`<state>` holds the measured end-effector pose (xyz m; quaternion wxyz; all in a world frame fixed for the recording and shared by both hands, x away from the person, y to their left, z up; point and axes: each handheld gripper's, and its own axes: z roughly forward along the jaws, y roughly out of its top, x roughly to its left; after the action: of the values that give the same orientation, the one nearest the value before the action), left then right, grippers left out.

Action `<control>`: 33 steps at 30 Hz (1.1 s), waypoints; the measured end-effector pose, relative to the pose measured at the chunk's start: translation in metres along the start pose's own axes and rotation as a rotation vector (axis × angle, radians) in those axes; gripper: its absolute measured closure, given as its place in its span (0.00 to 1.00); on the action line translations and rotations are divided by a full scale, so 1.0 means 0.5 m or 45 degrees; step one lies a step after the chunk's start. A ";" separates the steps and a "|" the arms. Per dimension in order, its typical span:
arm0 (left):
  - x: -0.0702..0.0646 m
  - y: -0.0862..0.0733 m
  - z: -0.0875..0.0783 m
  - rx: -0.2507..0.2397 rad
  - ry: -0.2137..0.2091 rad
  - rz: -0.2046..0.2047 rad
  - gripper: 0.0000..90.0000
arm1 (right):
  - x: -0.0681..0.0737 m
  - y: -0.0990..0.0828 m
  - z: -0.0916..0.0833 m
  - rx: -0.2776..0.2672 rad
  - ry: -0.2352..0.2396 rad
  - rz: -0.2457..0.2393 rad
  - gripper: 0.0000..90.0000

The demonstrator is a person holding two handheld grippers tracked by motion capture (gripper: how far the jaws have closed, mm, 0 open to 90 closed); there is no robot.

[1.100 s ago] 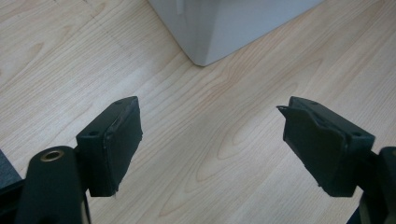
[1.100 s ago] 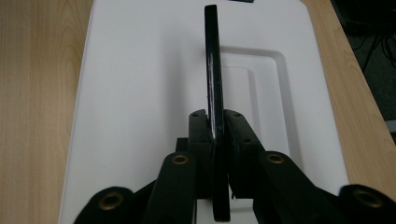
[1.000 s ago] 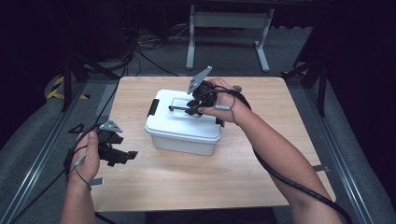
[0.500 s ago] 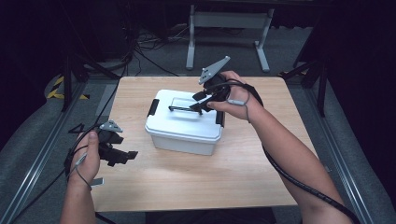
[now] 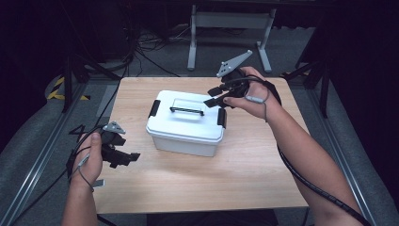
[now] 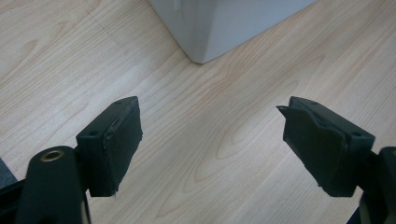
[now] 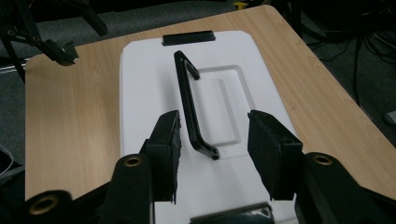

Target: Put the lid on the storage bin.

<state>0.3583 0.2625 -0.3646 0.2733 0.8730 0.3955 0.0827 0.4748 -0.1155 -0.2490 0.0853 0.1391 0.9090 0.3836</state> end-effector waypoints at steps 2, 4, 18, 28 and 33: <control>0.000 0.001 0.001 -0.002 0.003 -0.004 0.22 | -0.003 -0.006 -0.009 -0.002 -0.016 0.008 0.61; 0.000 0.002 0.002 -0.001 0.005 0.002 0.22 | -0.006 -0.014 -0.020 -0.012 -0.024 0.025 0.61; -0.002 0.013 0.009 0.004 -0.003 0.014 0.22 | -0.008 -0.052 -0.081 -0.033 -0.115 0.110 0.61; -0.004 0.014 0.012 0.013 -0.010 0.000 0.22 | -0.032 -0.105 -0.126 -0.036 -0.180 0.186 0.59; -0.002 0.014 0.013 0.016 -0.007 0.017 0.23 | -0.037 -0.130 -0.145 -0.029 -0.216 0.197 0.56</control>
<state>0.3645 0.2551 -0.3661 0.2683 0.8774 0.3896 0.0798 0.4613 -0.2137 -0.2446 0.1337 0.2399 0.8805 0.3863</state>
